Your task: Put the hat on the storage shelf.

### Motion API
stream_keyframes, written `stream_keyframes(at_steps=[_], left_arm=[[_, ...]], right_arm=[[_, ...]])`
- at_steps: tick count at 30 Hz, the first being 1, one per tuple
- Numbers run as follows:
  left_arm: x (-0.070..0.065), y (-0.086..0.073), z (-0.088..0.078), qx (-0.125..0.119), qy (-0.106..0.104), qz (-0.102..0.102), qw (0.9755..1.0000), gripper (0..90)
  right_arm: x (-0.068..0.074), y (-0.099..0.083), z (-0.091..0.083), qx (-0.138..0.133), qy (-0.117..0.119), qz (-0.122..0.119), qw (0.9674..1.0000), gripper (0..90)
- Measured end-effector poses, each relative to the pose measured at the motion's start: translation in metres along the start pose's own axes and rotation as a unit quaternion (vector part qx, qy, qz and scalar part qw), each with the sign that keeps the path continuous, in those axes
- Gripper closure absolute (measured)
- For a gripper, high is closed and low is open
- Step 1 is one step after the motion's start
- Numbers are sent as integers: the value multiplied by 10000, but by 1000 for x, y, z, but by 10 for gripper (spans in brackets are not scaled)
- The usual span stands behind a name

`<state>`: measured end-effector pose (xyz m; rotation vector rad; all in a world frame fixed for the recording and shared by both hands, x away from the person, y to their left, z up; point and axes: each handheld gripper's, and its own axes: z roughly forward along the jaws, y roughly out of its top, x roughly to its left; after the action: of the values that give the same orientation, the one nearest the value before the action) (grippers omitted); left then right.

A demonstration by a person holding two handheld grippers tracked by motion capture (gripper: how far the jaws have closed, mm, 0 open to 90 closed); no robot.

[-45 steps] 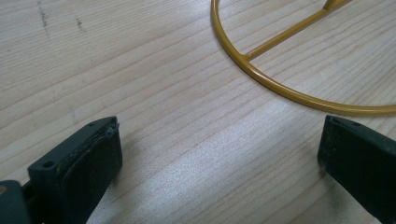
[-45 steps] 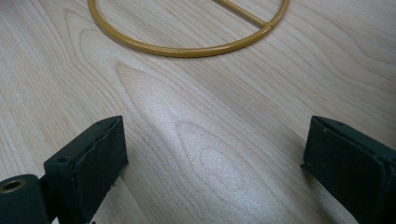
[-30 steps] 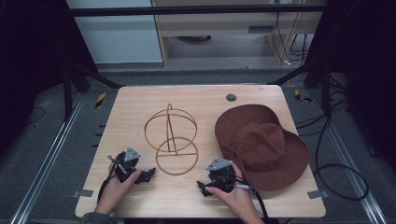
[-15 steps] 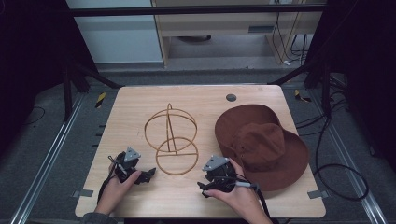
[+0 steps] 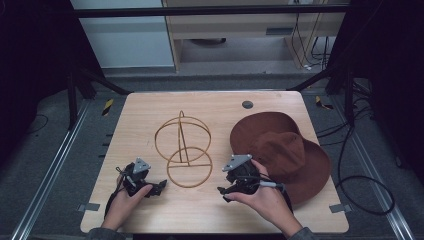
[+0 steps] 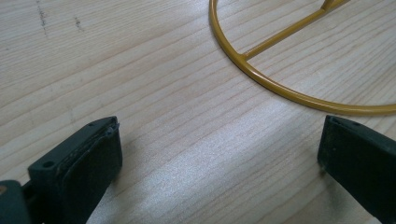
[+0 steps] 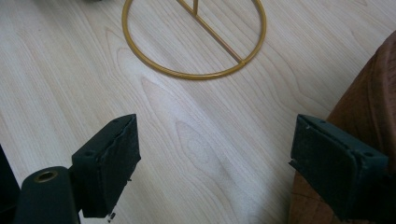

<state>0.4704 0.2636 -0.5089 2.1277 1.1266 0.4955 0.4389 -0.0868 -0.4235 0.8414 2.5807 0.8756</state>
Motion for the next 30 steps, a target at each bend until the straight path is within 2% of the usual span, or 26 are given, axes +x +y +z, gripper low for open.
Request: stream_keyframes(at_steps=[11,15,16,18,22,24,26,27,28,30], left_arm=[[0,0,0,-14,11,-17,10000,0],[0,0,0,-15,11,-19,10000,0],[0,0,0,-15,11,-18,10000,0],[0,0,0,-15,11,-18,10000,0],[0,0,0,-15,11,-17,10000,0],[-1,0,0,-16,12,-19,10000,0],[-1,0,0,-15,12,-18,10000,0],[-1,0,0,-15,13,-19,10000,0],[-1,0,0,-16,13,-20,10000,0],[-1,0,0,-15,13,-16,10000,0]], right_arm=[[-12,1,-13,-16,195,28,9998,166],[-17,1,-24,-9,107,10,9999,165],[-22,1,-31,-1,80,43,10000,162],[-25,1,-34,-3,72,63,10000,162],[-40,-4,-48,42,-44,173,9998,156],[-53,-9,-58,123,-162,315,9993,147],[-56,-11,-61,143,-177,351,9991,142],[-66,-15,-67,205,-165,476,9985,132],[-66,-15,-67,205,-165,476,9985,132],[-76,-19,-73,339,-272,521,9977,126]])
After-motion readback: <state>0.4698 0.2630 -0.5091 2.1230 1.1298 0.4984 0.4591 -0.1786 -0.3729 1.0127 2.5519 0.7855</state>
